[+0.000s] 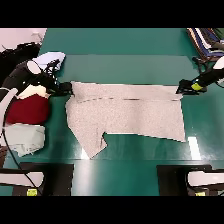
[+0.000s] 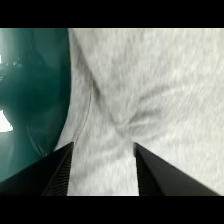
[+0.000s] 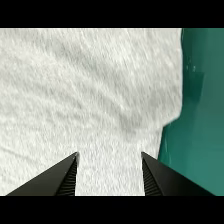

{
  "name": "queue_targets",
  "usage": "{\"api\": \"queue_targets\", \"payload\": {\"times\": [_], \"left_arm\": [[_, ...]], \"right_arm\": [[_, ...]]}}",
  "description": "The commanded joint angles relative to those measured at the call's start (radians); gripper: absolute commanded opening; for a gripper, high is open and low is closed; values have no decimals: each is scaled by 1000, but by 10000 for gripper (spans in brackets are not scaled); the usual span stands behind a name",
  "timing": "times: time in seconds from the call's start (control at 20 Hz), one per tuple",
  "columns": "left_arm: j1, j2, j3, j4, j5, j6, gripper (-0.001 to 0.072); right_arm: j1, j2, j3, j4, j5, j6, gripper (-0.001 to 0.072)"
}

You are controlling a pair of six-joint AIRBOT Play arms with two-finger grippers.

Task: Fold the shirts.

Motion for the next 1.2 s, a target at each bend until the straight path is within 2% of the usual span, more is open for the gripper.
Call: {"api": "queue_targets", "payload": {"times": [0.0,0.15,0.3,0.45,0.65,0.7,0.85,0.95,1.15], "left_arm": [[2,140,-155,21,-84,-23,455],[-41,351,-463,11,-47,-69,455],[-103,521,-711,-98,29,-104,455],[-116,552,-806,-227,84,-99,455],[-116,552,-830,-258,172,-100,454],[-116,552,-830,-279,190,-98,402],[-116,552,-829,-335,247,-52,33],[-116,561,-829,-341,257,-46,23],[-116,589,-817,-342,225,-24,23]], "right_arm": [[-31,101,-18,3,78,-10,453],[-47,197,-18,3,95,-10,452],[-44,262,-18,3,80,-10,452],[-45,286,-18,3,80,-10,452],[-45,296,-18,5,98,-10,452],[-45,296,-18,4,112,-10,451],[-55,308,-49,2,133,-17,451],[-95,353,-160,2,122,-17,451],[-283,473,-518,2,127,-17,454]]}}
